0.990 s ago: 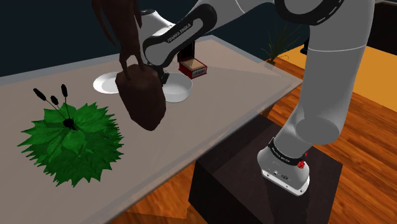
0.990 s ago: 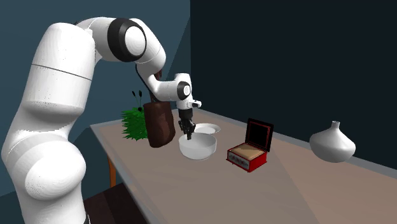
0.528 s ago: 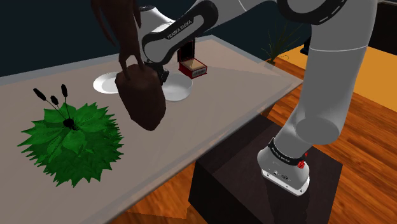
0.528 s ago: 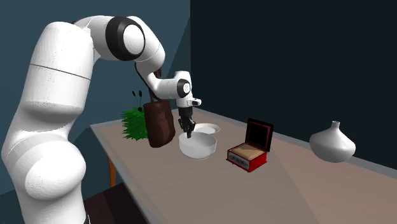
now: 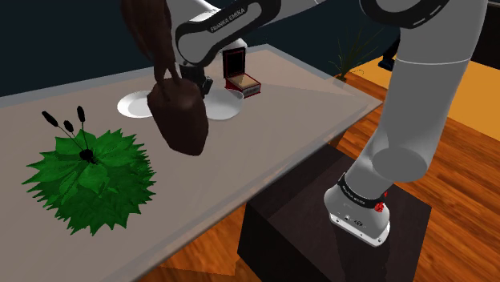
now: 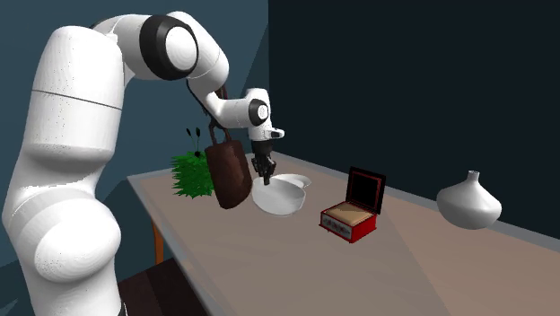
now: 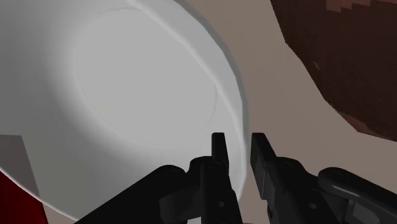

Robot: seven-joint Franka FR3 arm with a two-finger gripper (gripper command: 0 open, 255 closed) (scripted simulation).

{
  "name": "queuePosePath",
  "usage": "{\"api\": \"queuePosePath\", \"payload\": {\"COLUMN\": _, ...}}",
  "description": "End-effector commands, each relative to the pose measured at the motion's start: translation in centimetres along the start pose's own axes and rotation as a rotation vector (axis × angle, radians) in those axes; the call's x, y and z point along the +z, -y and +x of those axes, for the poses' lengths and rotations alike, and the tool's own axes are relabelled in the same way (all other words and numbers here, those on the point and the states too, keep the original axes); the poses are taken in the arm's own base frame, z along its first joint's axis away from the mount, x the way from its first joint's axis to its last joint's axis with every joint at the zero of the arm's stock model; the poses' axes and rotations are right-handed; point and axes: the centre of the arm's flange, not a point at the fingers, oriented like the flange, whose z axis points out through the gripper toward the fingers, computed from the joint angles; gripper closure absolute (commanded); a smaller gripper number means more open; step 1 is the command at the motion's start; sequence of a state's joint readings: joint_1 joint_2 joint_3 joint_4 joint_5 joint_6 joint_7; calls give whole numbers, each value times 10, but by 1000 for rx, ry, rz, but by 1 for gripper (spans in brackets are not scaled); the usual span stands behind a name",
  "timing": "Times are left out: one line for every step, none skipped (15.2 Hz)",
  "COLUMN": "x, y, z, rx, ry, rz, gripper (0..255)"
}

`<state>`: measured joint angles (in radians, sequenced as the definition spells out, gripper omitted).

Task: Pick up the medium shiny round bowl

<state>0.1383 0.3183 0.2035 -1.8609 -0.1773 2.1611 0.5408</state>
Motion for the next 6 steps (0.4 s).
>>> {"api": "queuePosePath", "payload": {"x": -12, "y": -1, "z": 0, "rx": 0, "ry": -2, "rz": 1, "gripper": 255}}
{"api": "queuePosePath", "payload": {"x": -17, "y": -1, "z": 0, "rx": 0, "ry": -2, "rz": 1, "gripper": 255}}
{"api": "queuePosePath", "payload": {"x": -23, "y": -1, "z": 0, "rx": 0, "ry": -2, "rz": 1, "gripper": 255}}
{"api": "queuePosePath", "payload": {"x": -28, "y": -2, "z": 0, "rx": 0, "ry": -2, "rz": 1, "gripper": 255}}
{"api": "queuePosePath", "payload": {"x": -29, "y": -2, "z": 0, "rx": 0, "ry": -2, "rz": 1, "gripper": 255}}
{"api": "queuePosePath", "payload": {"x": -29, "y": -2, "z": 0, "rx": 0, "ry": -2, "rz": 1, "gripper": 255}}
